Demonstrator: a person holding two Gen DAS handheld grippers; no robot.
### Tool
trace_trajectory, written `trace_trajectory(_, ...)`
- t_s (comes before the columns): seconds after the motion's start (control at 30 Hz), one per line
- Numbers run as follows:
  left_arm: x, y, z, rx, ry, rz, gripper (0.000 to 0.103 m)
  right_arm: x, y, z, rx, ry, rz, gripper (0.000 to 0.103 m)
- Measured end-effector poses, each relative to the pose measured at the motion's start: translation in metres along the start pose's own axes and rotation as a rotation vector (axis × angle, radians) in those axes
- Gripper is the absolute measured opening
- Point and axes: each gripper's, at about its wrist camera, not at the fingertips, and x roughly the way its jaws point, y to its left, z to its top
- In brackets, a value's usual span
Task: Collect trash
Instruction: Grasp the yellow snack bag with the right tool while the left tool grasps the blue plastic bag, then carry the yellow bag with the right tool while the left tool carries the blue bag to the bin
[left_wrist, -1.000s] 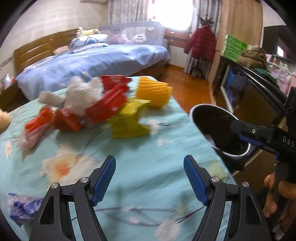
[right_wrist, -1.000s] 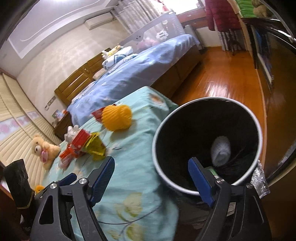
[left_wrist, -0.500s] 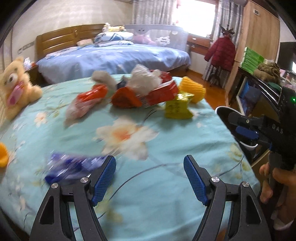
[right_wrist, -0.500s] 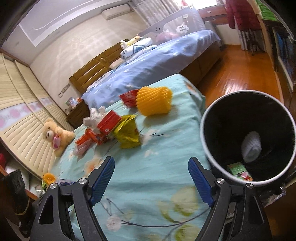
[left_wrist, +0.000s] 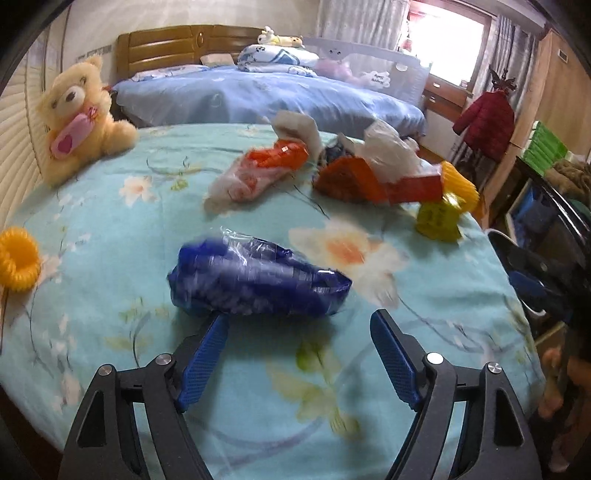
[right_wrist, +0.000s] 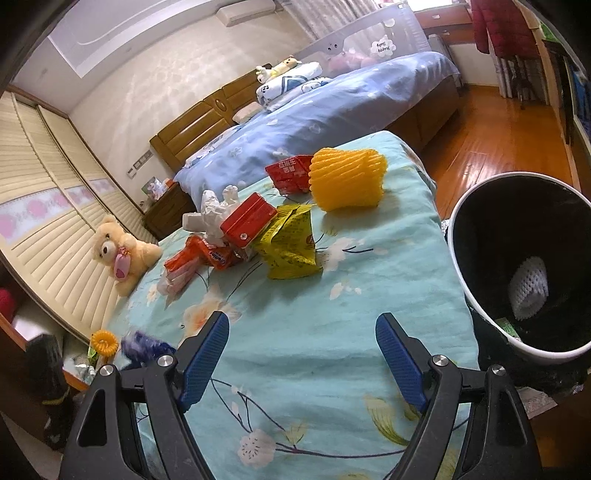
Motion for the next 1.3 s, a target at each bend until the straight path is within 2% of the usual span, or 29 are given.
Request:
trace_trajectory(0.23, 0.036, -0.012, 0.029, 0.041, -0.022, 0.022, 0.079, 0.011, 0.0, 0.007, -0.005, 0.0, -0.009, 0.083)
trace_trajectory(0.37, 0.058, -0.017, 0.043, 0.05, -0.022, 0.071, 0.079, 0.021, -0.001, 0.013, -0.01, -0.003, -0.012, 0.083)
trace_trajectory(0.57, 0.082, -0.012, 0.051, 0.018, 0.041, 0.084, 0.078, 0.045, 0.006, 0.028, -0.045, 0.001, -0.017, 0.082)
trace_trajectory(0.6, 0.085, -0.012, 0.052, 0.014, 0.047, 0.077, 0.075, 0.051, 0.009, 0.032, -0.053, 0.006, -0.014, 0.082)
trace_trajectory(0.7, 0.091, -0.011, 0.055, 0.012, 0.064, 0.026, 0.051, 0.068, 0.017, 0.039, -0.087, 0.026, -0.014, 0.075)
trace_trajectory(0.73, 0.092, -0.011, 0.056, 0.015, 0.063, 0.026, 0.05, 0.071, 0.018, 0.039, -0.095, 0.032, -0.018, 0.072)
trace_trajectory(0.77, 0.092, -0.011, 0.056, 0.015, 0.06, 0.021, 0.048, 0.077, 0.019, 0.04, -0.102, 0.044, -0.024, 0.062)
trace_trajectory(0.8, 0.092, -0.011, 0.056, 0.015, 0.057, 0.014, 0.047, 0.083, 0.02, 0.04, -0.108, 0.063, -0.029, 0.048)
trace_trajectory(0.83, 0.092, -0.01, 0.057, 0.014, 0.055, 0.011, 0.045, 0.084, 0.02, 0.039, -0.109, 0.072, -0.032, 0.044)
trace_trajectory(0.93, 0.087, -0.01, 0.056, 0.022, 0.032, 0.001, 0.04, 0.079, 0.02, 0.037, -0.118, 0.059, -0.031, 0.042)
trace_trajectory(0.97, 0.085, -0.012, 0.053, 0.029, 0.026, -0.003, 0.034, 0.076, 0.021, 0.035, -0.121, 0.054, -0.028, 0.041)
trace_trajectory(1.0, 0.084, -0.014, 0.051, 0.038, 0.022, -0.008, 0.022, 0.071, 0.021, 0.033, -0.122, 0.051, -0.025, 0.041)
trace_trajectory(1.3, 0.069, -0.038, 0.033, 0.104, 0.029, -0.105, 0.019, 0.029, 0.009, 0.018, -0.087, 0.01, -0.032, 0.041)
